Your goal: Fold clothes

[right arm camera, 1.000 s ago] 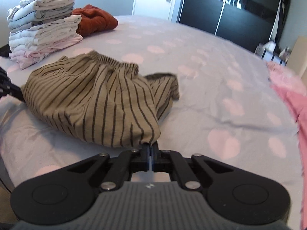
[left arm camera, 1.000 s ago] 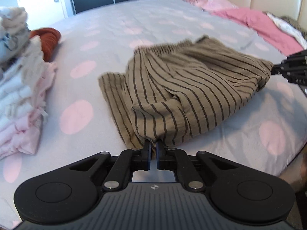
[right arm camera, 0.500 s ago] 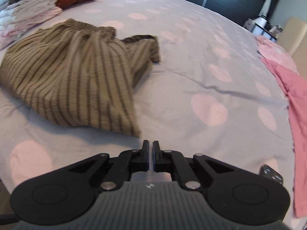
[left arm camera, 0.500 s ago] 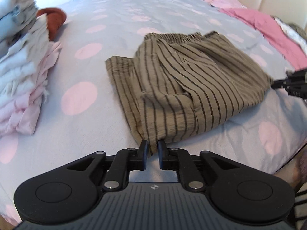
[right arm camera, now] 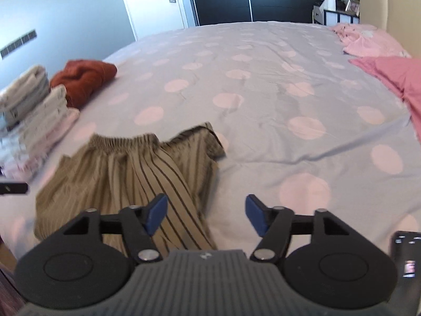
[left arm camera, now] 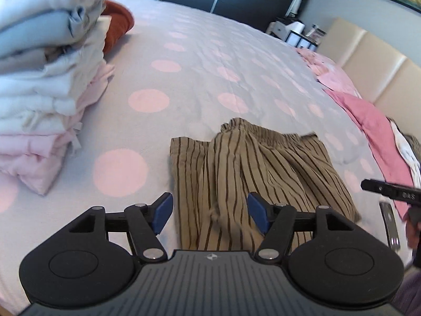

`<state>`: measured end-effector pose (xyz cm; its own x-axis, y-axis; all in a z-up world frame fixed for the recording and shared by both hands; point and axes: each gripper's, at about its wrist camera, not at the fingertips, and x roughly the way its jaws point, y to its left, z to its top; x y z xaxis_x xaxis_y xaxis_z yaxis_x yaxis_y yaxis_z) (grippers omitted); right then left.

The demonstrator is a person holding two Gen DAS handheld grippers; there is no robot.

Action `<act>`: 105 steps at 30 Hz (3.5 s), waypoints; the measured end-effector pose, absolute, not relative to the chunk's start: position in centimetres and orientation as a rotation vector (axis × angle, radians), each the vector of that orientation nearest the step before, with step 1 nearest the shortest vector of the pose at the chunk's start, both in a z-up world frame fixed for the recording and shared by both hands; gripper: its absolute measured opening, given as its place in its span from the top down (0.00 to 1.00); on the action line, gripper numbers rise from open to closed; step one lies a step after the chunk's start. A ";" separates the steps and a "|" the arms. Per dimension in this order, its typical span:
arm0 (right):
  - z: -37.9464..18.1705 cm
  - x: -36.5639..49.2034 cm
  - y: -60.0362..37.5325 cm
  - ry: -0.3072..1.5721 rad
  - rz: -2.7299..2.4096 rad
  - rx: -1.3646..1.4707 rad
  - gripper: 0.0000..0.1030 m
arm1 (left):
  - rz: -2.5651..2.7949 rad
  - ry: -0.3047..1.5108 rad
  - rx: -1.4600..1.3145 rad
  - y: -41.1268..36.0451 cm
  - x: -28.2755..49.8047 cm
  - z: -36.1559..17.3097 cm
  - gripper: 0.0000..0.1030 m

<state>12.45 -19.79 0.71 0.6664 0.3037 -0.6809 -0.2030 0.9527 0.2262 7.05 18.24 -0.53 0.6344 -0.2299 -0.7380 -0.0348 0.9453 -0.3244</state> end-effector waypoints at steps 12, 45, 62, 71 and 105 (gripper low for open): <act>-4.9 18.7 -17.8 0.967 0.318 0.312 0.22 | -0.084 0.971 -0.446 18.1 11.1 -5.9 0.39; 1.3 15.9 -14.5 0.715 0.434 0.222 0.88 | -0.166 0.660 -0.279 13.9 9.8 1.2 0.93; 15.8 10.7 -6.3 0.532 0.630 0.240 0.88 | -0.146 0.480 -0.202 23.5 2.6 17.8 0.93; 23.7 16.2 6.4 0.536 0.850 0.310 0.88 | 0.029 0.464 -0.140 34.7 2.7 25.4 0.93; 17.1 29.8 20.3 0.597 0.678 0.100 0.44 | 0.231 0.544 -0.158 48.8 9.4 18.0 0.50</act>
<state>29.77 20.32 17.06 0.6194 0.6160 -0.4867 -0.5602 0.7811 0.2758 9.35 48.77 18.03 0.8309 0.1756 -0.5280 -0.2590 0.9619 -0.0876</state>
